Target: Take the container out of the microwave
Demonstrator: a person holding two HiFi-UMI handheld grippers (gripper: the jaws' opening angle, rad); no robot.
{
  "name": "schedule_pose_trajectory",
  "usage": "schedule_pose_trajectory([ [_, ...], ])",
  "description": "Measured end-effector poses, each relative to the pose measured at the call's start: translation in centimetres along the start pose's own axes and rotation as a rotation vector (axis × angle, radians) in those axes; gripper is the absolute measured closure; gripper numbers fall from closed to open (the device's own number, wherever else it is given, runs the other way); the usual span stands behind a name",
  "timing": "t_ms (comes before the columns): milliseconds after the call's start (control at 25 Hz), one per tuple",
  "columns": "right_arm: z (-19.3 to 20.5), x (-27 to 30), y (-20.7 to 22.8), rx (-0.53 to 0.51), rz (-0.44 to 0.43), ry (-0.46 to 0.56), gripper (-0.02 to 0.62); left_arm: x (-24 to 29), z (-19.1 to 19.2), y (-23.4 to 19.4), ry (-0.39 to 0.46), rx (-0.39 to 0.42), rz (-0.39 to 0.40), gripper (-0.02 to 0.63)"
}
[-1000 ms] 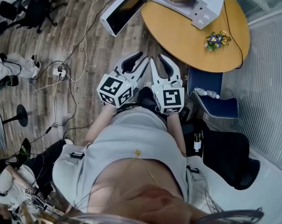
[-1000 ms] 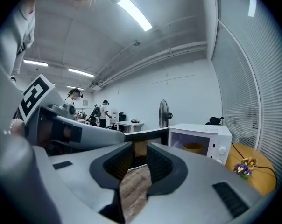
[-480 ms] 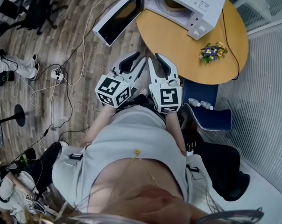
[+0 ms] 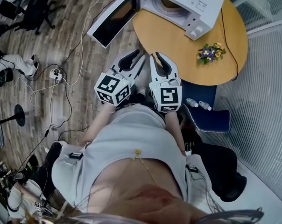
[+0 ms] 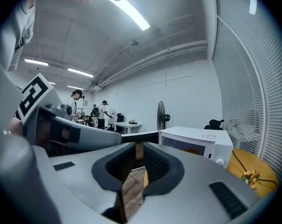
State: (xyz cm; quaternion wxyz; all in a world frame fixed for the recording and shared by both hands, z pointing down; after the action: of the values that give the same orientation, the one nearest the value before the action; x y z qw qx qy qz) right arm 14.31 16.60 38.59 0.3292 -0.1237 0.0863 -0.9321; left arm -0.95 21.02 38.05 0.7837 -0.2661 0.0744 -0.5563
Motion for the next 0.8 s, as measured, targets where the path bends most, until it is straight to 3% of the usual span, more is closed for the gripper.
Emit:
schedule_pose_trajectory([
  [800,-0.5,6.0,2.3,-0.012,0.076,-0.019,0.555,5.7,-3.6,-4.1,-0.040,0.003,0.099,0.504],
])
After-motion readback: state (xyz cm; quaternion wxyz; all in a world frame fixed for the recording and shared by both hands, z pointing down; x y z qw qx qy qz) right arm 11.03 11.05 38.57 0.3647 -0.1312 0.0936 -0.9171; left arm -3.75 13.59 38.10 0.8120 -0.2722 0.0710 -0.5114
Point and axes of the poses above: the fingertips, and each gripper's own axes: x forward along the fingers, y to its right, z out of its underside, the point moved 10 cm from there along -x, backward along the fingers, and after that the axes turned 13 degrees about -x, right-handed, at the moved point
